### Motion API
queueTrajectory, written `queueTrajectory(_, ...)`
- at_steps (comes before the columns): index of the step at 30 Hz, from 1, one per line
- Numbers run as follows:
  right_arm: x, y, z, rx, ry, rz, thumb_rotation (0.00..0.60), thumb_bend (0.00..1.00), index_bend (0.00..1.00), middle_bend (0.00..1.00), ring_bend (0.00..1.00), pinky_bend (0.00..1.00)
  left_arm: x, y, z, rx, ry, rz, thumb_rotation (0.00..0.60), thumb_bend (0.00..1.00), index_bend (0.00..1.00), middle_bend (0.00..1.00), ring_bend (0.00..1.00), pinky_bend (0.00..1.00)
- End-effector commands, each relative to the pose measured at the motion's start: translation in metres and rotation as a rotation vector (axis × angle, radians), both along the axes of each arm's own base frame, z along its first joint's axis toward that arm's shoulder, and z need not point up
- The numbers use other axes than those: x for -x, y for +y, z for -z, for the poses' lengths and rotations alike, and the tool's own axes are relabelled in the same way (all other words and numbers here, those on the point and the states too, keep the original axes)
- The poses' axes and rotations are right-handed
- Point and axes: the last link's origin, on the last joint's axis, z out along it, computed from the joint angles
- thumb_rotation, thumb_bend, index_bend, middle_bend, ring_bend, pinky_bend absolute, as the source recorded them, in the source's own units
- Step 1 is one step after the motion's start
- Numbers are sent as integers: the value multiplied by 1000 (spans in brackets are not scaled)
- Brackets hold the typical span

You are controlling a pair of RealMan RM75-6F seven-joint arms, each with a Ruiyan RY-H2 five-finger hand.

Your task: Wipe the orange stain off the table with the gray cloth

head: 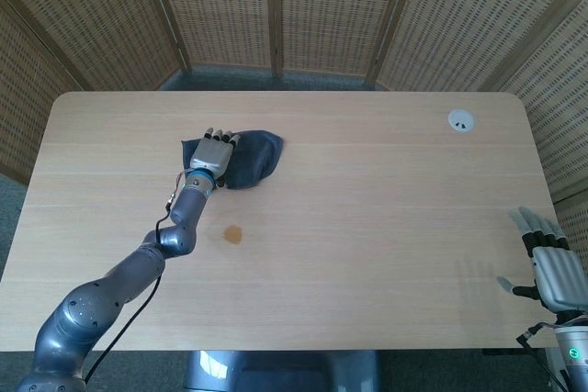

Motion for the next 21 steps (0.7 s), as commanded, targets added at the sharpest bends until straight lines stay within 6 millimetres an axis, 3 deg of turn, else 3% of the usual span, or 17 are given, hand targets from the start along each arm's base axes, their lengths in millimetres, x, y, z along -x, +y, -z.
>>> queueTrajectory(1, 0, -1, 0, 2, -1, -1, 600, 0, 0, 0, 0, 0, 0, -1, 6, 9, 19, 4, 600, 7, 0, 0, 0, 0)
queueTrajectory(4, 4, -3, 1, -2, -10, 8, 600, 0, 0, 0, 0, 0, 1, -1, 9, 5, 29, 2, 600, 11, 6, 0, 0, 40)
queueTrajectory(7, 4, -3, 1, -3, -12, 4, 600, 0, 0, 0, 0, 0, 1, 0, 9, -3, 41, 7, 600, 27, 116, 71, 61, 194)
queueTrajectory(11, 2, -2, 0, 3, -15, -11, 600, 0, 0, 0, 0, 0, 1, 1, 10, -2, 51, 1, 600, 55, 220, 282, 242, 475)
queueTrajectory(16, -1, 0, -2, 16, -17, -26, 600, 0, 0, 0, 0, 0, 4, -1, 13, -4, 76, -2, 600, 97, 388, 420, 381, 630)
queueTrajectory(21, -2, 1, -4, 22, -27, -31, 600, 0, 0, 0, 0, 0, 8, 1, 7, -44, 99, -5, 600, 178, 642, 665, 627, 848)
